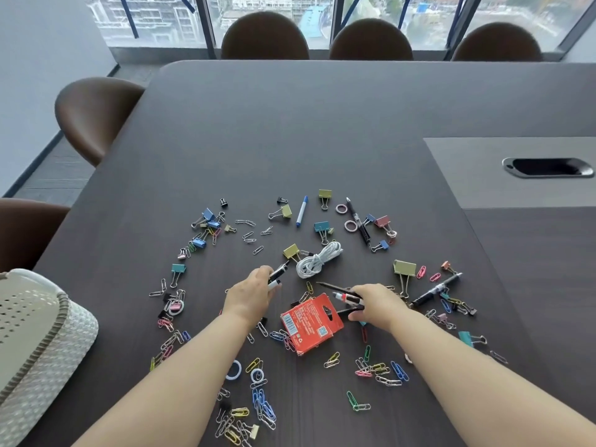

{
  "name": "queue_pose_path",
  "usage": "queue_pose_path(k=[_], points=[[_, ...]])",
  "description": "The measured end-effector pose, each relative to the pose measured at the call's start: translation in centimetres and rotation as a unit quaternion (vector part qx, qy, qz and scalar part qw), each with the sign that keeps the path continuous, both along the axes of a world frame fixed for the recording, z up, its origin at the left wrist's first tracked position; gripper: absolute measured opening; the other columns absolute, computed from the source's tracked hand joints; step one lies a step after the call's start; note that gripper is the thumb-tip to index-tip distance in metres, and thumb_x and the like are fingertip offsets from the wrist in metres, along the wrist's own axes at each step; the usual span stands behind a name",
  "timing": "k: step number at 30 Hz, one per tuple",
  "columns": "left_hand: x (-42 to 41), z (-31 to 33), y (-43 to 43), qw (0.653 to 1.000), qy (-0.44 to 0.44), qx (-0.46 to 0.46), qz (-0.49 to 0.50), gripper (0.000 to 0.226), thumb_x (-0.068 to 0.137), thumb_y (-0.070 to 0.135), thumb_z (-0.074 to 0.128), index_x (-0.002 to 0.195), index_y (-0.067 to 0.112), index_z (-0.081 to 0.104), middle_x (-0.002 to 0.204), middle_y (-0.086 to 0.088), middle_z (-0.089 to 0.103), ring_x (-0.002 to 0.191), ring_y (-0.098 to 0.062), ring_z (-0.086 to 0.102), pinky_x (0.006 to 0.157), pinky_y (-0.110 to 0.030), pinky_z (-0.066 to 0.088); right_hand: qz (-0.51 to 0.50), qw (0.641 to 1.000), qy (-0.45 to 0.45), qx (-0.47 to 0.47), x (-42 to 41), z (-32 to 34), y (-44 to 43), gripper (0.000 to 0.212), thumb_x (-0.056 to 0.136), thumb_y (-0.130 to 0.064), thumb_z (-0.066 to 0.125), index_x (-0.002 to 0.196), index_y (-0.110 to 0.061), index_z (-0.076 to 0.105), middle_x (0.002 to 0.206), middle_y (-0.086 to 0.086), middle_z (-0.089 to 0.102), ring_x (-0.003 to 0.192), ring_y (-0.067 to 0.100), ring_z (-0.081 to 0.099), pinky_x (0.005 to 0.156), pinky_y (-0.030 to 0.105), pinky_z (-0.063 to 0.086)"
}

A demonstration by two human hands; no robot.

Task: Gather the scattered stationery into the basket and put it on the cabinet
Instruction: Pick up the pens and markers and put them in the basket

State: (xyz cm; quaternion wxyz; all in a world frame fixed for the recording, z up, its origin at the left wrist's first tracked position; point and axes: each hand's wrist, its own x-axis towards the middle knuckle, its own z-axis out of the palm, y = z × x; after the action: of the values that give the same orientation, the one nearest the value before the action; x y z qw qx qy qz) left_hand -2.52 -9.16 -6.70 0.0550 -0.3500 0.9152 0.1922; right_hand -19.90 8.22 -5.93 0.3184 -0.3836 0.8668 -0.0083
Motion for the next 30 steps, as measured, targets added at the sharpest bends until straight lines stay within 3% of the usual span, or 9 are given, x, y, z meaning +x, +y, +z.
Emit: queue_pose_path(k=[2,8,13,16,18,21,25,30], points=[[0.1,0.1,0.6,1.0,0.002,-0.003,0.001,0.034,0.095,0.042,0.039,0.118,0.017,0.045,0.115,-0.002,0.056,0.094,-0.03,0.061,0.074,-0.038,0.046,0.013,1.0,0.011,0.004,0.1,-0.2,0.1,0.031,0.081,-0.032,0.067,0.109,-0.019,0.059,0.112,0.003,0.064,0.105,0.025,0.058,0.081,0.031,0.045],[0.0,0.6,1.9,1.0,0.007,-0.001,0.019,0.027,0.097,0.036,0.04,0.113,0.016,0.049,0.108,-0.005,0.061,0.096,-0.027,0.06,0.075,-0.036,0.045,0.043,0.998,0.046,-0.002,-0.3,-0.3,0.9,0.029,0.09,-0.034,0.055,0.111,-0.014,0.055,0.116,0.008,0.056,0.109,0.029,0.055,0.085,0.035,0.044],[-1.5,1.0,3.6,1.0,0.022,0.004,0.009,0.03,0.094,0.038,0.046,0.114,0.017,0.053,0.098,-0.009,0.068,0.089,-0.03,0.062,0.072,-0.036,0.048,-0.029,0.998,0.029,-0.047,-2.5,0.4,3.0,0.019,0.093,-0.025,0.048,0.104,-0.01,0.047,0.11,0.014,0.062,0.099,0.034,0.057,0.073,0.033,0.042],[-3.4,1.0,5.4,1.0,0.019,0.003,0.005,0.035,0.093,0.039,0.048,0.123,0.021,0.05,0.105,-0.01,0.067,0.097,-0.031,0.061,0.077,-0.035,0.047,-0.082,0.994,0.034,-0.067,-3.6,0.4,4.4,0.007,0.091,-0.017,0.043,0.09,-0.011,0.039,0.107,0.017,0.061,0.097,0.035,0.056,0.069,0.031,0.037],[-4.8,1.0,6.5,1.0,0.017,0.005,0.006,0.035,0.093,0.037,0.048,0.124,0.022,0.048,0.106,-0.01,0.066,0.099,-0.031,0.06,0.076,-0.034,0.046,-0.135,0.985,0.053,-0.088,-4.4,0.4,5.6,0.005,0.09,-0.015,0.044,0.092,-0.01,0.042,0.107,0.017,0.062,0.099,0.036,0.057,0.07,0.032,0.037],[-6.7,0.9,7.9,0.999,0.021,0.021,0.012,0.03,0.092,0.026,0.047,0.121,0.018,0.046,0.103,-0.011,0.065,0.094,-0.032,0.059,0.073,-0.035,0.046,-0.202,0.972,0.092,-0.081,-6.1,0.2,7.5,0.021,0.093,-0.022,0.046,0.107,-0.008,0.048,0.113,0.016,0.063,0.106,0.035,0.057,0.079,0.035,0.045],[-8.6,0.7,8.9,0.996,0.052,0.058,0.03,0.02,0.091,0.015,0.044,0.11,0.011,0.047,0.096,-0.016,0.064,0.088,-0.035,0.058,0.068,-0.034,0.041,-0.272,0.958,0.072,-0.061,-8.4,-0.4,9.3,0.025,0.093,-0.029,0.047,0.108,-0.01,0.05,0.116,0.013,0.062,0.108,0.033,0.056,0.082,0.035,0.046],[-10.0,0.3,9.1,0.995,0.066,0.064,0.028,0.016,0.092,0.013,0.043,0.106,0.007,0.049,0.095,-0.017,0.064,0.088,-0.036,0.057,0.067,-0.033,0.039,-0.311,0.948,0.036,-0.06,-9.3,-1.0,9.9,0.039,0.086,-0.036,0.06,0.114,-0.012,0.048,0.114,0.011,0.063,0.105,0.031,0.058,0.075,0.031,0.043]])
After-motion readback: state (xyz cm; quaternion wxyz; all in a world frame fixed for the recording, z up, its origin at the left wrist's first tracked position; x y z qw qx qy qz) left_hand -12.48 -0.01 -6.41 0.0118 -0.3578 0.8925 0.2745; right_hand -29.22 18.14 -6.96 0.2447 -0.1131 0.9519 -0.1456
